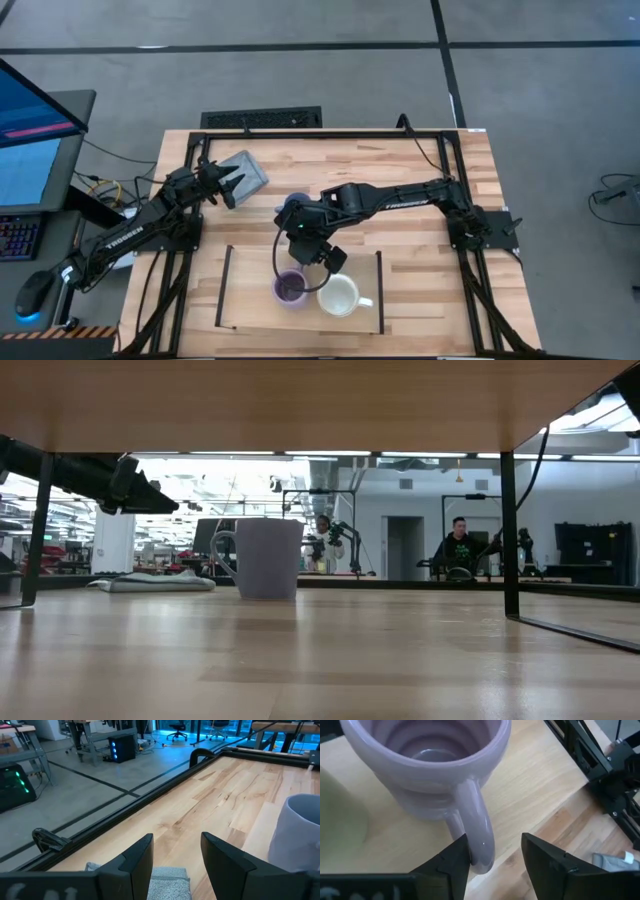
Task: Stack small to large cups/mugs on shelf
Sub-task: Put the purple mug on the shelf
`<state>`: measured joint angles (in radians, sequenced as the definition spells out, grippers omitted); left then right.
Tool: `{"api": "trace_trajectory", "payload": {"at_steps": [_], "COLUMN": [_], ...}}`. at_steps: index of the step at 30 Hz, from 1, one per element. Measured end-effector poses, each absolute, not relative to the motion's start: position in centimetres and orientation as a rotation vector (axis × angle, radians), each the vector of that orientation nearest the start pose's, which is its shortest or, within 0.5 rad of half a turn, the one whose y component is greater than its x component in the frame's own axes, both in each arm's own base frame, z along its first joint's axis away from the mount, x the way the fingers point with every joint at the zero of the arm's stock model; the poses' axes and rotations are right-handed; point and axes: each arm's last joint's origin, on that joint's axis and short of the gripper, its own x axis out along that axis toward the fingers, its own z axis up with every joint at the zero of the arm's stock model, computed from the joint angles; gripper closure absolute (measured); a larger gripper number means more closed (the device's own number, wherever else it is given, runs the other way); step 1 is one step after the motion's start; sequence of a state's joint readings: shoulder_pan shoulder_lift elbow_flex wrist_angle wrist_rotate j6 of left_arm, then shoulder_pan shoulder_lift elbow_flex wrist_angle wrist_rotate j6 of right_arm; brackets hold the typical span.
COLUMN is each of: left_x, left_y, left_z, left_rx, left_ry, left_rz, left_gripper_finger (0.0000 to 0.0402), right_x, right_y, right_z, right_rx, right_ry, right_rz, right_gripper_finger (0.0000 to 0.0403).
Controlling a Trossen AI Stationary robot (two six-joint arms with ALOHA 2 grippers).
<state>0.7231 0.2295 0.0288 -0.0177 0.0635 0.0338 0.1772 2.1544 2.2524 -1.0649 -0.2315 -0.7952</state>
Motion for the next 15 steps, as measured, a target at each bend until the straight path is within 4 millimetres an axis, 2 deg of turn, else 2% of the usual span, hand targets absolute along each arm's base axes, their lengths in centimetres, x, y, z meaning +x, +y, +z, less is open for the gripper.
{"api": "trace_trajectory", "payload": {"at_steps": [15], "left_x": [8.32], "left_y": [7.1], "left_z": [15.26], "left_rx": [-0.045], "left_ry": [0.219], "left_rz": [0.652], "left_gripper_finger": [0.0246], "right_x": [44.33], "right_y": [9.57], "right_z": [32.49], "right_rx": [-0.725], "right_ry": [0.845], "right_rz": [0.723], "right_gripper_finger": [0.0206]}}
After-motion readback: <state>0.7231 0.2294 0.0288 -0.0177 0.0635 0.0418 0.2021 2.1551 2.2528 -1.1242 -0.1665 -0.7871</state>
